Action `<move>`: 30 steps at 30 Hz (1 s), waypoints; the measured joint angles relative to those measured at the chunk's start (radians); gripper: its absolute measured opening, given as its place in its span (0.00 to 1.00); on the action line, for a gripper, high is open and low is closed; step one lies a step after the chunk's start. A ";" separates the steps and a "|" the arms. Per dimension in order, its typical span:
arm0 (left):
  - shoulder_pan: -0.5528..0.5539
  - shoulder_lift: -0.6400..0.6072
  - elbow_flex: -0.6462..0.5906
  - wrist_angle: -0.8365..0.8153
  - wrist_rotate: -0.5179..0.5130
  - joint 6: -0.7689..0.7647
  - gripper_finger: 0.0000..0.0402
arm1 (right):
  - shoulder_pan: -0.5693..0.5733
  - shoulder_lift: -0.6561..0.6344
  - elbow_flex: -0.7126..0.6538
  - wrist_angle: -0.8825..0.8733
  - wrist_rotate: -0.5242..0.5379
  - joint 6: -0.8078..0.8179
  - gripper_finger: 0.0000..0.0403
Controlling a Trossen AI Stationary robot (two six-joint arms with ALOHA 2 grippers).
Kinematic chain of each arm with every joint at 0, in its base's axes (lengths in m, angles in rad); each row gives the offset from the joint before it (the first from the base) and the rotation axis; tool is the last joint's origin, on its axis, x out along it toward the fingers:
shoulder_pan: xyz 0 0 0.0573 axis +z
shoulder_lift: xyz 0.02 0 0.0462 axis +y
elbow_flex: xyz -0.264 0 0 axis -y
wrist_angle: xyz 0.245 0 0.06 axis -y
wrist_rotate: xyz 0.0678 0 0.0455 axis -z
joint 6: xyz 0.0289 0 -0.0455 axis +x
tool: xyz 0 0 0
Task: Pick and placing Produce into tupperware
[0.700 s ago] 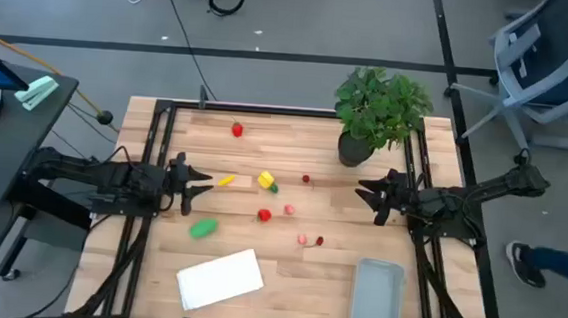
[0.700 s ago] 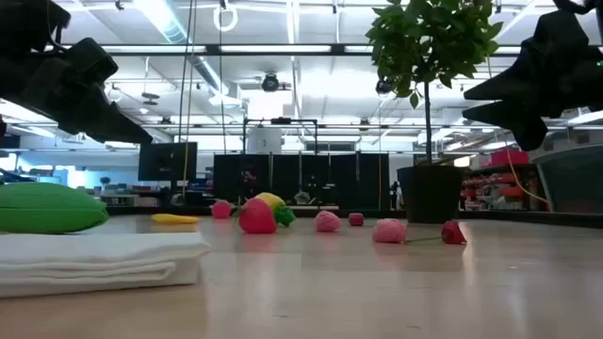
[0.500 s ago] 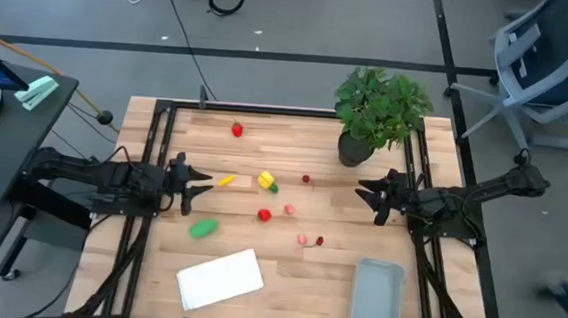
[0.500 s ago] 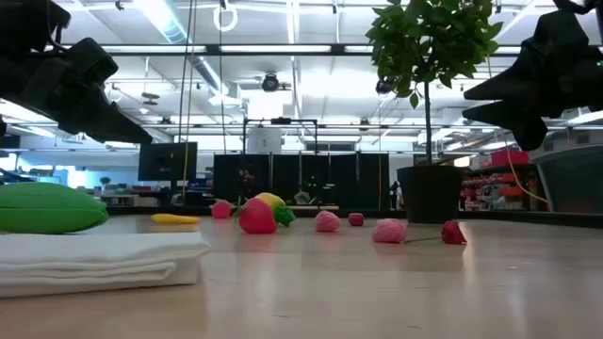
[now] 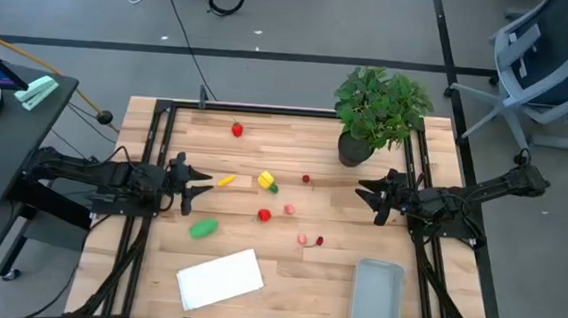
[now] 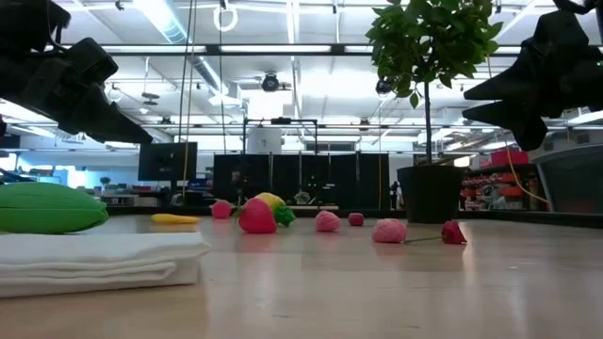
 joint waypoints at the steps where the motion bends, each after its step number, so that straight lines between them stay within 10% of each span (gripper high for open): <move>1: 0.000 0.000 0.000 0.000 0.000 0.000 0.35 | 0.000 0.000 0.000 0.000 0.000 0.000 0.46; 30: 0.000 0.000 0.000 0.000 0.000 0.000 0.36 | 0.000 0.000 0.000 0.000 0.000 0.000 0.46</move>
